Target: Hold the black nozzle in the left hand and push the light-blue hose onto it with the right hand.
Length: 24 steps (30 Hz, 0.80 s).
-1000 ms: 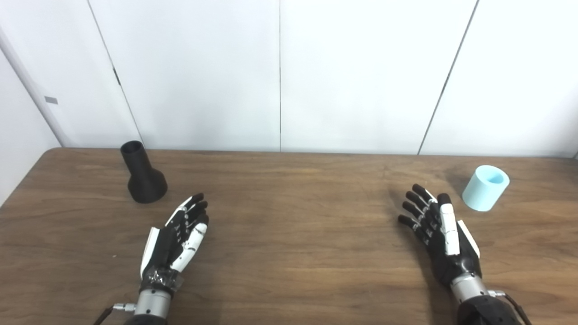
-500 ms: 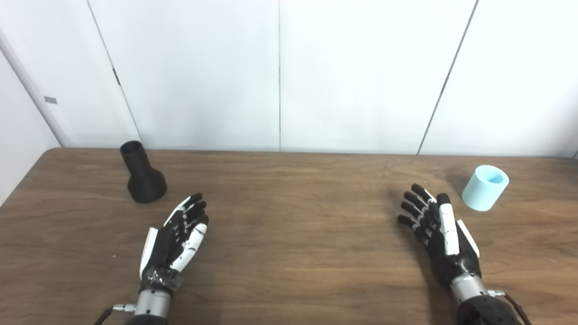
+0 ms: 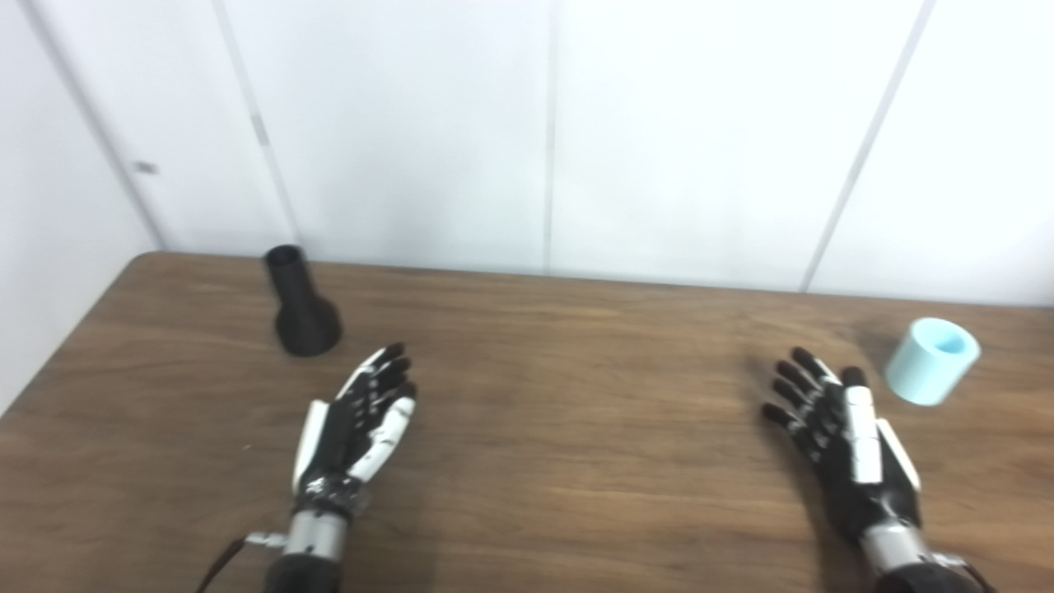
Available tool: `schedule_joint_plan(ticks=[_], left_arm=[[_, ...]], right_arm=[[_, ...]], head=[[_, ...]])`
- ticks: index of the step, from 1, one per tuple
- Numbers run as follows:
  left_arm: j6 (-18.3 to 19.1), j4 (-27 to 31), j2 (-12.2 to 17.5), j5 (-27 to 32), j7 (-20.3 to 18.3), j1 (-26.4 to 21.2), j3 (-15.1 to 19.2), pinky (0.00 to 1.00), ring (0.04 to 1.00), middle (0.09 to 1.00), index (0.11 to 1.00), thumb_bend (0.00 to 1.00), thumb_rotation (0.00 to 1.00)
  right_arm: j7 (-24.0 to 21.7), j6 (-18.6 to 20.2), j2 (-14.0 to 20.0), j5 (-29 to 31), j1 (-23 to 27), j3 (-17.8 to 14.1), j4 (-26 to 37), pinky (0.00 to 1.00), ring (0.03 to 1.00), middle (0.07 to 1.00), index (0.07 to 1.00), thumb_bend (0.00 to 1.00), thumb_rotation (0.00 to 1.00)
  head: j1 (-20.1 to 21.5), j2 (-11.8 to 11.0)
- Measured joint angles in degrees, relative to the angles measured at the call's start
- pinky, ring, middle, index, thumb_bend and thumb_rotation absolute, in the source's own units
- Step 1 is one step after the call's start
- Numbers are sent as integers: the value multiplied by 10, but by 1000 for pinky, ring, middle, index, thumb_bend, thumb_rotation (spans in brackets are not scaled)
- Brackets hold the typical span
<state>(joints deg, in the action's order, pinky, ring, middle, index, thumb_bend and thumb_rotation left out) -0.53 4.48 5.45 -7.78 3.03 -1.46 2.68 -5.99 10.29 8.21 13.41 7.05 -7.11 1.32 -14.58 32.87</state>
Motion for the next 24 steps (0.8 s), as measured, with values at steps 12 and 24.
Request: schedule_joint_plan(ticks=[12, 24], left_arm=[[5, 0, -23, -24, 27, -1, -6, 748, 801, 857, 869, 425, 539], [9, 0, -35, -45, 50, -1, -12, 762, 780, 842, 861, 524, 512]], right_arm=[[-33, -39, 28, 14, 1, -6, -36, 873, 928, 939, 987, 490, 1000], [-30, -16, 28, 19, -1, -7, -16, 887, 931, 945, 994, 466, 1000]], head=[[-63, -13], [-87, -21]])
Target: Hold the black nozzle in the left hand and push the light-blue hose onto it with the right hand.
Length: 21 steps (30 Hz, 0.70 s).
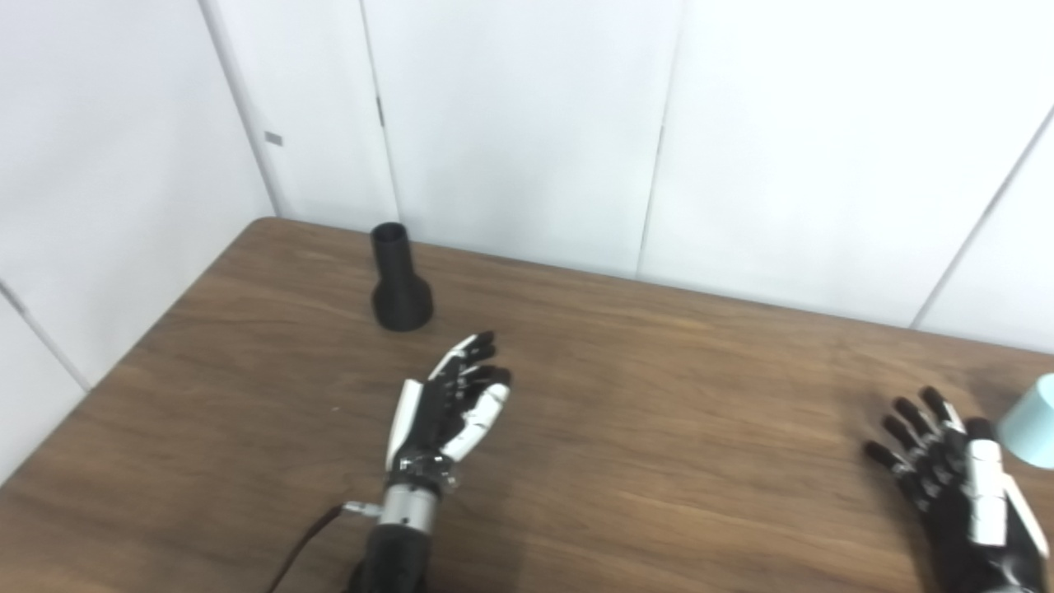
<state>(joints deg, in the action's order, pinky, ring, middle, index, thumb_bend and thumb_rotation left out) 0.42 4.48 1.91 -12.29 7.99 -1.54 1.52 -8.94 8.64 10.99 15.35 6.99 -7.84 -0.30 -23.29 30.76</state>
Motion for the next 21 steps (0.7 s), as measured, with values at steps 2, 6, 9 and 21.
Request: schedule_joint_plan(ticks=[2, 6, 9, 21], left_arm=[[0, 0, 0, 0, 1, 0, -1, 752, 776, 838, 862, 534, 490], [0, 1, 1, 5, 1, 0, 0, 704, 770, 835, 864, 577, 381], [0, 4, 1, 14, 0, 1, 2, 707, 772, 834, 864, 618, 285], [106, 126, 6, -19, 0, 4, 18, 768, 763, 803, 859, 744, 102]], right_arm=[[2, 6, 0, -2, -1, 1, 6, 876, 929, 941, 988, 462, 1000], [8, 18, -1, -7, -6, 2, 19, 837, 917, 930, 973, 446, 1000], [16, 27, -3, -12, -7, 2, 27, 823, 906, 921, 969, 455, 1000], [31, 58, -5, -29, -16, 9, 61, 799, 922, 943, 994, 440, 1000]], head=[[0, 0], [-2, -5], [-4, -9], [-12, -6]])
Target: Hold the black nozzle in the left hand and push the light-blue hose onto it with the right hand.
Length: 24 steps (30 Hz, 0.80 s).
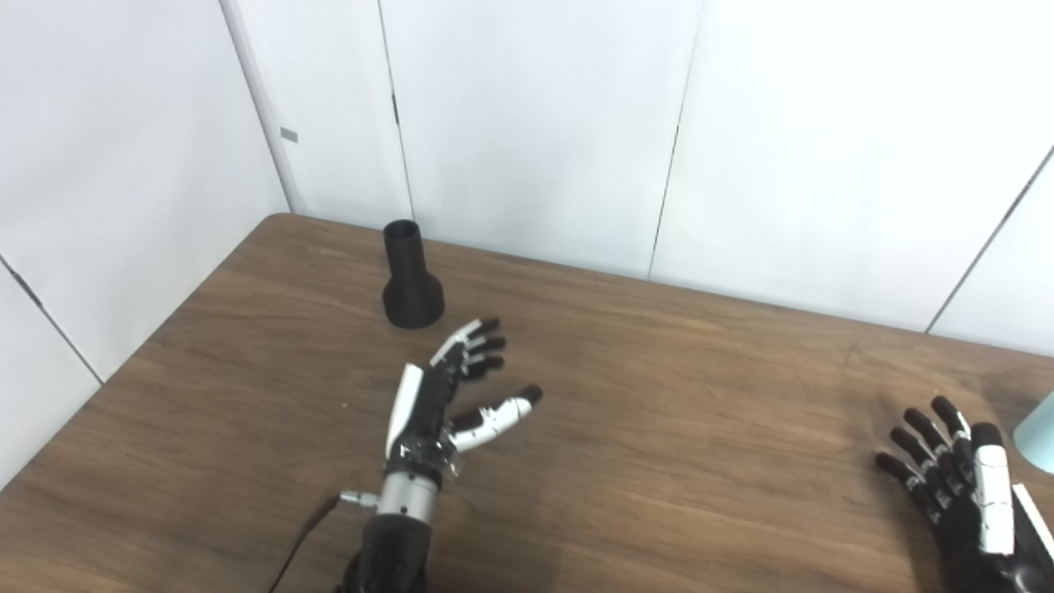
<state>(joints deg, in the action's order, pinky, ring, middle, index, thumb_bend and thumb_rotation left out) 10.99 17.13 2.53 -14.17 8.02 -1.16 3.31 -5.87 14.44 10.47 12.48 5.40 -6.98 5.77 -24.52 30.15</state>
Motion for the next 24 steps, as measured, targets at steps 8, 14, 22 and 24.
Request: schedule_joint_plan(ticks=[8, 14, 22, 24], left_arm=[[49, 45, 58, -7, -1, -11, 52, 720, 734, 778, 866, 747, 102], [83, 58, 83, -3, -6, -28, 88, 798, 773, 797, 872, 768, 125], [106, 41, 136, -4, -14, -40, 126, 691, 744, 805, 858, 869, 106], [98, 12, 146, -9, 0, -51, 137, 659, 737, 807, 850, 901, 118]], right_arm=[[2, 16, -3, -2, -4, 1, 15, 804, 924, 943, 994, 430, 1000], [7, 28, -8, -3, -4, 2, 21, 810, 931, 952, 1000, 401, 1000], [5, 33, -4, -7, -3, 10, 25, 839, 947, 967, 1000, 318, 925], [4, 34, 3, -10, -3, 15, 28, 830, 944, 966, 1000, 275, 812]], head=[[0, -4], [0, -4], [4, -4], [3, -6]])
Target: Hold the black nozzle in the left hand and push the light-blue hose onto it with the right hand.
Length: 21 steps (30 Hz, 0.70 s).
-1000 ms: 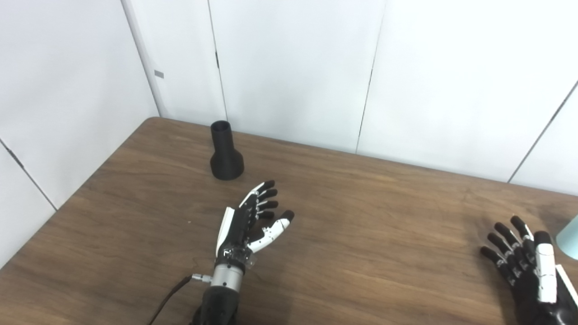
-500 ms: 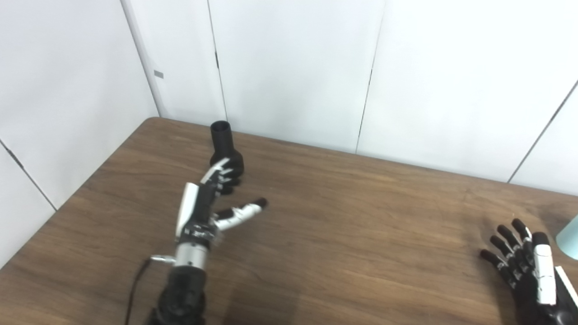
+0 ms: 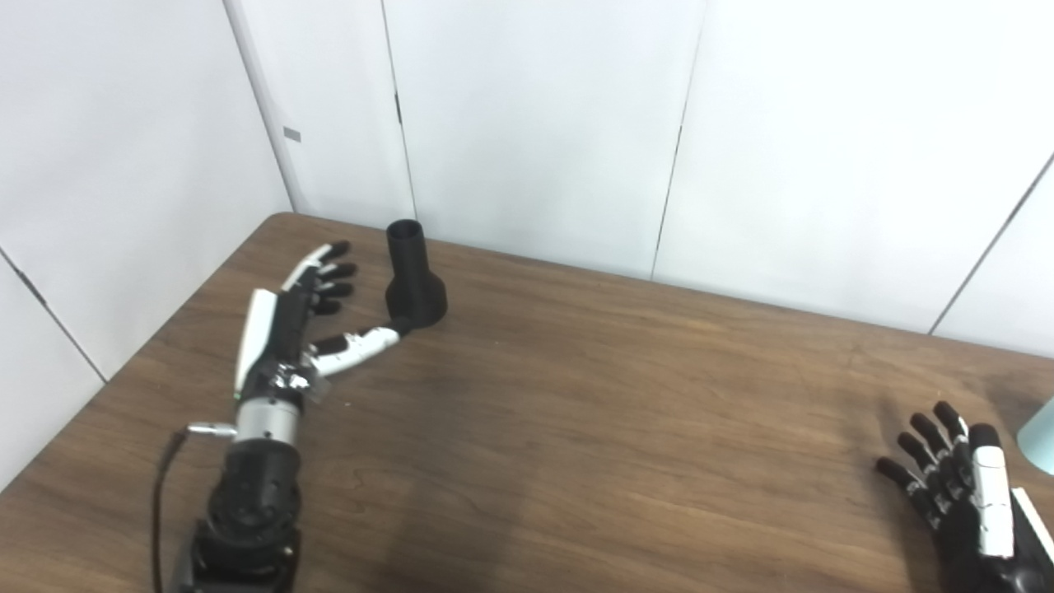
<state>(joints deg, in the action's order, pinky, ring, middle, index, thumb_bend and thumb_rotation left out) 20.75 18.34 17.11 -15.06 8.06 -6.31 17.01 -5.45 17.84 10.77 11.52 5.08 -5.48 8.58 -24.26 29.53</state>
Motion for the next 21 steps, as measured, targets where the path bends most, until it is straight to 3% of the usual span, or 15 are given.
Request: schedule_joint_plan(ticks=[3, 5, 9, 15, 19, 21], left_arm=[[11, -19, 26, -29, -1, -14, -6, 692, 781, 841, 878, 946, 183], [29, -19, 53, -43, -20, -26, -18, 722, 810, 857, 898, 987, 200], [59, -22, 87, -78, -55, -53, -29, 754, 881, 919, 931, 1000, 210], [63, -60, 86, -127, -99, -68, -46, 851, 973, 976, 964, 1000, 239], [64, -86, 86, -148, -130, -79, -47, 829, 970, 971, 965, 1000, 240], [65, -97, 87, -167, -140, -87, -52, 836, 941, 948, 956, 1000, 286]], right_arm=[[0, 0, 3, -4, 0, 3, 1, 825, 943, 969, 1000, 217, 621], [-1, 2, 3, -4, 0, 5, 3, 825, 946, 974, 1000, 250, 525], [-8, -4, 13, -9, -2, 13, 4, 797, 933, 958, 999, 297, 516], [-17, -16, 21, -13, -8, 23, 7, 791, 930, 957, 1000, 294, 550], [-19, -17, 21, -11, -11, 24, 9, 819, 941, 968, 1000, 282, 540], [-22, -16, 21, -9, -14, 25, 12, 826, 941, 967, 1000, 253, 485]], head=[[0, 0], [1, 0], [-2, 3], [-3, -2], [-3, -1], [-2, -1]])
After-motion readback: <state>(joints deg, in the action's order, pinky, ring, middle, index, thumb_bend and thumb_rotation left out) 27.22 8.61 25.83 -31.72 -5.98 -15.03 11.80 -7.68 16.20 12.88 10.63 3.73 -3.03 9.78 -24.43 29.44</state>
